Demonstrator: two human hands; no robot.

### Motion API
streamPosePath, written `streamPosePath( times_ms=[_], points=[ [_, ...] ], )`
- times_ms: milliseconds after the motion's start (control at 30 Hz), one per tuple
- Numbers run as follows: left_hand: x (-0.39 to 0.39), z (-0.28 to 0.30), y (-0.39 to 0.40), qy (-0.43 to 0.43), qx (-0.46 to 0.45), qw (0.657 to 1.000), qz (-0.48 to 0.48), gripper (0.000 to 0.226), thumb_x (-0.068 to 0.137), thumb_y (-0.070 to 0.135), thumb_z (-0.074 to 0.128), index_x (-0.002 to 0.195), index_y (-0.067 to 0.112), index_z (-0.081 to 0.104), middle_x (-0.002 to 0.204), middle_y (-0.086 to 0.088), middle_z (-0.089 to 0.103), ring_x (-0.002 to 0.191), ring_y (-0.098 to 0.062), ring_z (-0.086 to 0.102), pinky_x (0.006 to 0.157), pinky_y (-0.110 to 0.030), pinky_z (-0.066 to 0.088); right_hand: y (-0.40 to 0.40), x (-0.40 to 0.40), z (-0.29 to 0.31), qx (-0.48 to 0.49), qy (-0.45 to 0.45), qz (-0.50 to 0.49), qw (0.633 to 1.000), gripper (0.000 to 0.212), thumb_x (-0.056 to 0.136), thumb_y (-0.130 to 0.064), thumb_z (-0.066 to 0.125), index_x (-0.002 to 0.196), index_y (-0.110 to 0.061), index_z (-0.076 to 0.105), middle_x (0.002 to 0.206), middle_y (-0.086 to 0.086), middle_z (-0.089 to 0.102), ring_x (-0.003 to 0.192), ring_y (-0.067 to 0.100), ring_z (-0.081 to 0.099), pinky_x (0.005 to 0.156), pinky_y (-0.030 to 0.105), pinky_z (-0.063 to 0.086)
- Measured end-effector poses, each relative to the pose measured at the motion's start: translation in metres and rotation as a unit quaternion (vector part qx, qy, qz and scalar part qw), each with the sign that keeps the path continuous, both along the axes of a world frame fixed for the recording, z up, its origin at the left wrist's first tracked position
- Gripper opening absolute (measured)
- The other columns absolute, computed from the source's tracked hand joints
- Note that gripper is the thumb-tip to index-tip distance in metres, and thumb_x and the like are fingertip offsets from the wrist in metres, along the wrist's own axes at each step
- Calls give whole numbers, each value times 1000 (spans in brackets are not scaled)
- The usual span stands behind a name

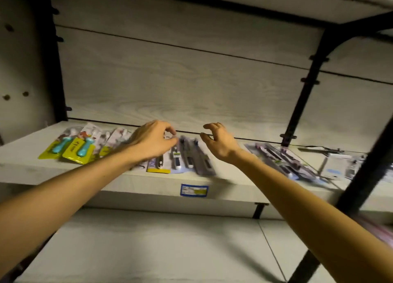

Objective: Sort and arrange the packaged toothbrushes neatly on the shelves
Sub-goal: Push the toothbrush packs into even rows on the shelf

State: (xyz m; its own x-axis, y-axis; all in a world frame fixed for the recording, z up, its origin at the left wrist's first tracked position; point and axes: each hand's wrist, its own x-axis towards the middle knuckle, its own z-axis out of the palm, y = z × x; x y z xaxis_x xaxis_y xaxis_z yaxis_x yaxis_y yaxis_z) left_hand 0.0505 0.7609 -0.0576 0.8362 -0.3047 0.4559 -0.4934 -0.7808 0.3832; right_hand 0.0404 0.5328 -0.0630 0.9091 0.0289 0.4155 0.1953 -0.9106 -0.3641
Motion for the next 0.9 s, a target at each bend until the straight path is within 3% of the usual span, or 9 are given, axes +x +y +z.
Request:
streamPosePath(
  times_ms=[133, 400, 533, 667, 900],
  points=[
    [-36, 6, -60, -45, 56, 996, -44, 29, 91, 42, 64, 114, 25, 68, 122, 1, 61, 112, -23, 57, 89, -35, 46, -59, -58, 2, -81, -15, -31, 996, 53, 102, -45, 44, 142, -11, 49, 149, 10, 45, 146, 31, 26, 117, 44, 29],
    [-126, -13, -184, -159, 165, 965, -126, 39, 92, 47, 54, 121, 22, 62, 122, 0, 58, 112, -22, 52, 92, -37, 40, -164, -209, -6, -98, -66, -13, 993, 39, 102, -37, 47, 135, -19, 56, 136, 3, 56, 124, 21, 51, 100, 37, 47],
    [-167, -26, -231, -164, 198, 953, -162, 41, 91, 46, 53, 121, 20, 60, 123, -1, 56, 113, -21, 52, 92, -39, 44, -205, -266, -20, -124, -69, -27, 989, 33, 102, -36, 48, 133, -28, 54, 135, -2, 57, 121, 16, 54, 95, 37, 52],
    [-200, -36, -268, -165, 188, 947, -203, 39, 93, 46, 54, 123, 21, 60, 124, 1, 57, 111, -19, 53, 90, -38, 47, -243, -304, -32, -88, -85, -41, 992, 28, 100, -29, 52, 127, -24, 58, 123, -1, 62, 110, 16, 57, 87, 37, 56],
    [-236, -33, -350, -217, 222, 909, -278, 37, 92, 43, 53, 117, 18, 62, 115, 0, 57, 104, -18, 55, 85, -36, 50, -325, -338, -37, -83, -67, -140, 984, 34, 99, -29, 54, 132, -18, 58, 135, 2, 59, 123, 20, 53, 96, 35, 49]
  ],
)
